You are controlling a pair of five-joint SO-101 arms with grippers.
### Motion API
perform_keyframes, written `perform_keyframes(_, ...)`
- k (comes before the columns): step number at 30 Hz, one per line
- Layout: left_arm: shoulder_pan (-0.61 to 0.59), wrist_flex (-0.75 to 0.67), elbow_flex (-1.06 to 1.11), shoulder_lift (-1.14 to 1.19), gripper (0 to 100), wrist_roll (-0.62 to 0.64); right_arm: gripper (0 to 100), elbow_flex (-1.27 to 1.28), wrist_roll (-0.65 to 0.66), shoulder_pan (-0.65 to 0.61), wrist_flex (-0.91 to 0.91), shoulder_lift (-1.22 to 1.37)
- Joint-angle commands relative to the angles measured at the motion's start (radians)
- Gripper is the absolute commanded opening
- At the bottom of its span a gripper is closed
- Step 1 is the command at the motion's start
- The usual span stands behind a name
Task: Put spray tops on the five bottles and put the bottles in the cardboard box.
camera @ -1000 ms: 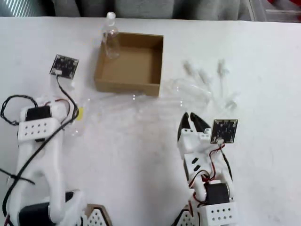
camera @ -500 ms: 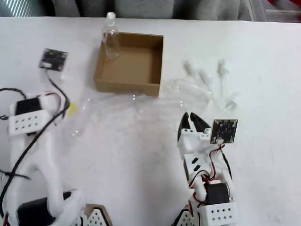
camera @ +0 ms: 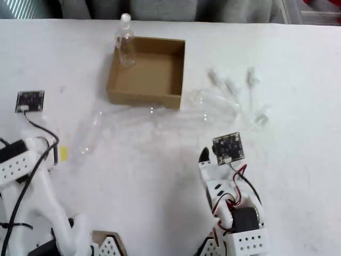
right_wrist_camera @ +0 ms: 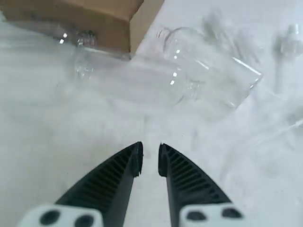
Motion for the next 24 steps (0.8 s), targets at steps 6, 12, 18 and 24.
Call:
perform_keyframes(6,-0.042,-0.061,0.192,-0.033,23,0.084,5.3,-0.140,0.018,0.035,0.120,-0.012)
perform_keyframes(12,-0.042,-0.089,0.226,-0.031,23,0.084,5.3,-0.255,-0.055,0.197,0.142,-0.001)
perform_keyframes(18,-0.042,-0.097,0.226,-0.031,23,0.084,5.3,-0.388,-0.058,0.311,0.117,0.188)
perform_keyframes(24,-0.042,-0.097,0.226,-0.031,23,0.084,5.3,-0.588,-0.063,0.401,0.058,0.591)
